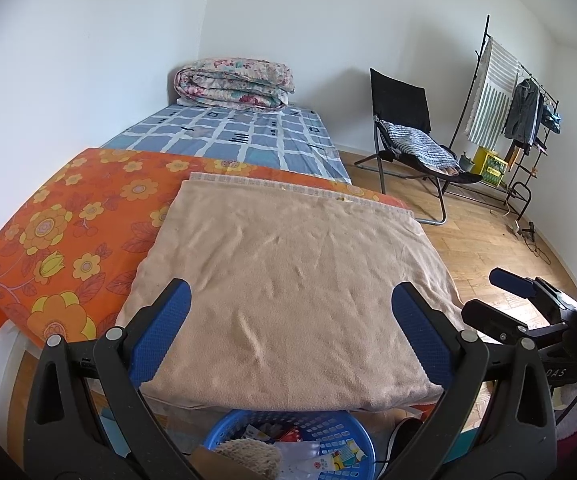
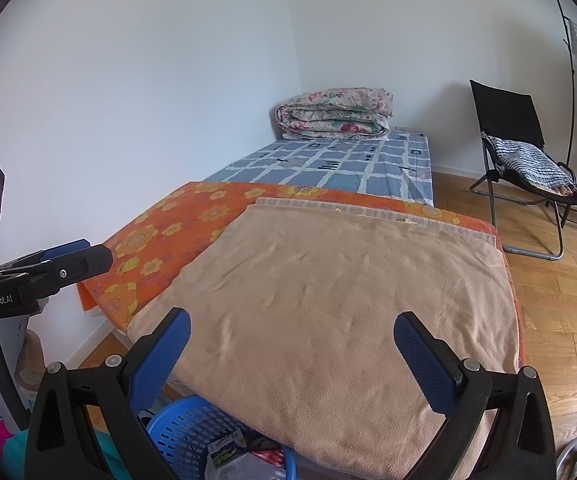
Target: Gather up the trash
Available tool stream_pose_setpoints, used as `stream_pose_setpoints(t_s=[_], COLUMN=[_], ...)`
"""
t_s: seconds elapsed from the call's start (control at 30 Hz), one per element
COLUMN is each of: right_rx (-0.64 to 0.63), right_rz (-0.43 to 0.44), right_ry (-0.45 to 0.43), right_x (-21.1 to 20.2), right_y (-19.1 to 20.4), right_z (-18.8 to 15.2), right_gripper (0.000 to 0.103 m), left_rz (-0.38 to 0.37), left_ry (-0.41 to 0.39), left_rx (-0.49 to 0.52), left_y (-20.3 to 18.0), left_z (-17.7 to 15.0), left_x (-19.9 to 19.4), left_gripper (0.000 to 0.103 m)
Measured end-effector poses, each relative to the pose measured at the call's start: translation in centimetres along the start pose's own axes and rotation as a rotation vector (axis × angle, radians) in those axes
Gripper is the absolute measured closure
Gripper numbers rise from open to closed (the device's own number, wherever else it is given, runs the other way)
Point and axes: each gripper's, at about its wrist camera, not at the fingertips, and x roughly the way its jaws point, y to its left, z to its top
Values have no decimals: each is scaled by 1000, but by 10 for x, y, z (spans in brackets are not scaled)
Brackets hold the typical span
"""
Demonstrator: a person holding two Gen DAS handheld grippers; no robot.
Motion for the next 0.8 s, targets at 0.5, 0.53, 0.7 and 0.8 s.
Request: stream_pose_setpoints(t_s=[0.5, 0.53, 0.7, 0.8], right_rx=[10, 10, 10, 10], right_rz=[1, 0, 0, 1], right_ry=[8, 8, 9, 9], right_x=[2, 2, 2, 1], right_y=[-3, -4, -4, -4], right_z=[-2, -2, -2, -2], right_gripper=[0, 0, 0, 0], left_rz=[-2, -2, 4, 2], left_ry=[0, 0, 1, 2], left_rx=[0, -1, -1, -4], left_y=[2, 2, 2, 2], left_z=[0, 0, 0, 1], left_x=[-1, 0, -1, -2], left_gripper=[1, 1, 1, 1])
